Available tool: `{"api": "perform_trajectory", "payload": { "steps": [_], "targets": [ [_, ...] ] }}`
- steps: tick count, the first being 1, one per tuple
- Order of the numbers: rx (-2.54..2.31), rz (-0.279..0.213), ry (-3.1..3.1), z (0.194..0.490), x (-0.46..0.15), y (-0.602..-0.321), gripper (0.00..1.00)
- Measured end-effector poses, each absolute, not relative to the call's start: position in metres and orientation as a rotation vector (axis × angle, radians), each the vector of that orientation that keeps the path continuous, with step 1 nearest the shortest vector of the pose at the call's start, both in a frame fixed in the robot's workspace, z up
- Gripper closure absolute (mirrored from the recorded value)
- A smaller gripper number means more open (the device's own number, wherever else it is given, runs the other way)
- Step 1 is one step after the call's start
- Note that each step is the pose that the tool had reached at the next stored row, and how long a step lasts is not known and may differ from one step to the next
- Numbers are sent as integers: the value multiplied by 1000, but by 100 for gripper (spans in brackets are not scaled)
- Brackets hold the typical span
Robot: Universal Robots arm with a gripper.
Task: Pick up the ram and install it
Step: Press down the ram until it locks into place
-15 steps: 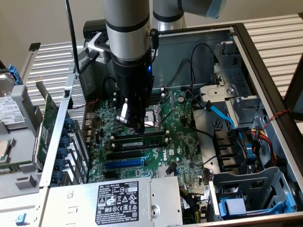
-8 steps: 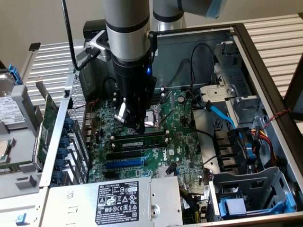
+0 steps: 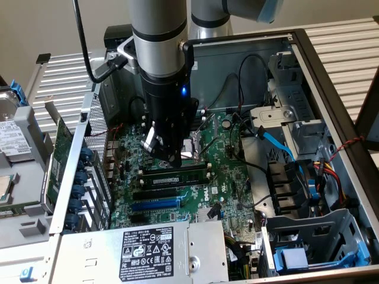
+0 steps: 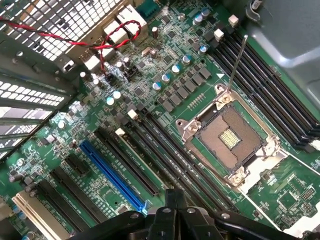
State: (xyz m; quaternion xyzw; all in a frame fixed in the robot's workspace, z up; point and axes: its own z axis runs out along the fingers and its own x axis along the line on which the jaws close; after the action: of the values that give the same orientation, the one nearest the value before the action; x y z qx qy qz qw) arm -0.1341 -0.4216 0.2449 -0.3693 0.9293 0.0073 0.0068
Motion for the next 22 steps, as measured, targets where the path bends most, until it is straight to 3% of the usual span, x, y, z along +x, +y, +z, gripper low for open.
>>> {"api": "perform_trajectory", "payload": {
  "steps": [22],
  "targets": [
    [-782, 7, 3031, 246, -134, -422, 89]
  ]
}}
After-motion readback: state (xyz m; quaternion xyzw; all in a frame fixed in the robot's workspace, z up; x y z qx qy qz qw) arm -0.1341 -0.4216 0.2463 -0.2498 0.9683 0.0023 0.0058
